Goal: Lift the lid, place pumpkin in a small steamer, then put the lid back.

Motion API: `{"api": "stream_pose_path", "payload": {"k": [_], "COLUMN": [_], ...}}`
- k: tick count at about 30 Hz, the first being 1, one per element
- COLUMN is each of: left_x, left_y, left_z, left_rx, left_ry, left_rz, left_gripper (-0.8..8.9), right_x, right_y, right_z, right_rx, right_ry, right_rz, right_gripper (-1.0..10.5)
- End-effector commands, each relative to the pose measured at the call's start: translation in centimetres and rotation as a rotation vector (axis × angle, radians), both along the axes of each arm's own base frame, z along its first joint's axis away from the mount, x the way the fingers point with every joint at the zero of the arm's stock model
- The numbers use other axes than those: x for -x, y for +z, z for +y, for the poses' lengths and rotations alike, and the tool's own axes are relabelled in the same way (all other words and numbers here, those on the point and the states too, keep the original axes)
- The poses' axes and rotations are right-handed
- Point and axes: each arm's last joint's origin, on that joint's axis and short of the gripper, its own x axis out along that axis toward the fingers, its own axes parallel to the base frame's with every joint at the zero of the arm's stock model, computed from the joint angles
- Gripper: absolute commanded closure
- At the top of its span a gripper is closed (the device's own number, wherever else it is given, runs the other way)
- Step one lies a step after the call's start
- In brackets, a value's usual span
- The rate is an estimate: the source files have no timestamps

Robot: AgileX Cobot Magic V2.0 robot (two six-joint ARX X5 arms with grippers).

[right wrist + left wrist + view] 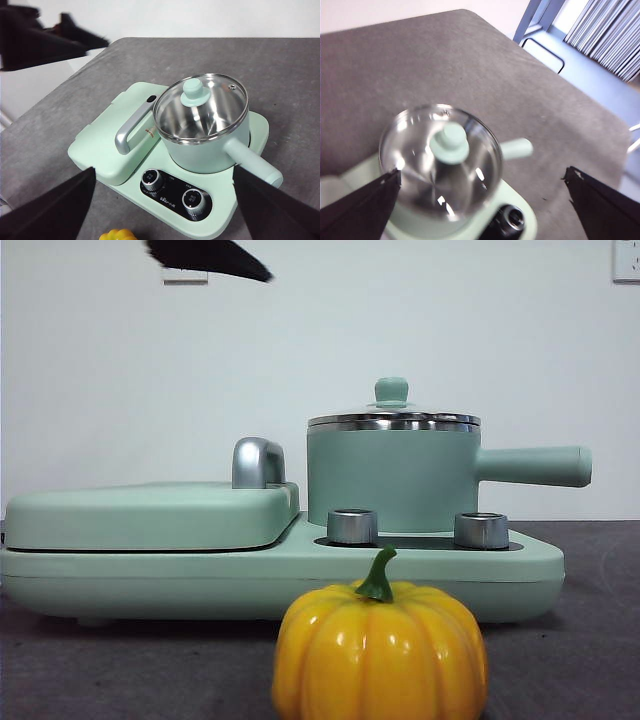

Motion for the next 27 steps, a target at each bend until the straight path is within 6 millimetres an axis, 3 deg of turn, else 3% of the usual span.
{"api": "stream_pose_path", "payload": {"k": [1, 7, 13, 27], "left_x": [-1.4, -3.2, -4.6, -6.5], "left_y": [-0.2, -2.5, -4.9, -8.6], "left_z": [-2.1, -6.0, -9.0, -10.9], "left_rx": [-0.065, -0.186, -0.177, -0.200], "left_ry": [-0.044, -0.066, -0.068, -0.035], "left_rz": [-0.089, -0.170, -0.224, -0.194], "left_gripper": [2.83, 2.83, 2.84, 3.19], "right_x": [0.1, 0.1, 0.1, 0.1], "right_y": [0.5, 0.5, 0.4, 0.4], "right_z": [0.0, 0.0, 0.0, 0.0], "right_rx": [0.001, 0.001, 0.001, 0.001], "right_ry": [0.006, 0.006, 0.006, 0.005], "right_rz": [-0.020, -0.020, -0.016, -0.016], "right_gripper": [5.1, 5.1, 5.1, 5.1]}}
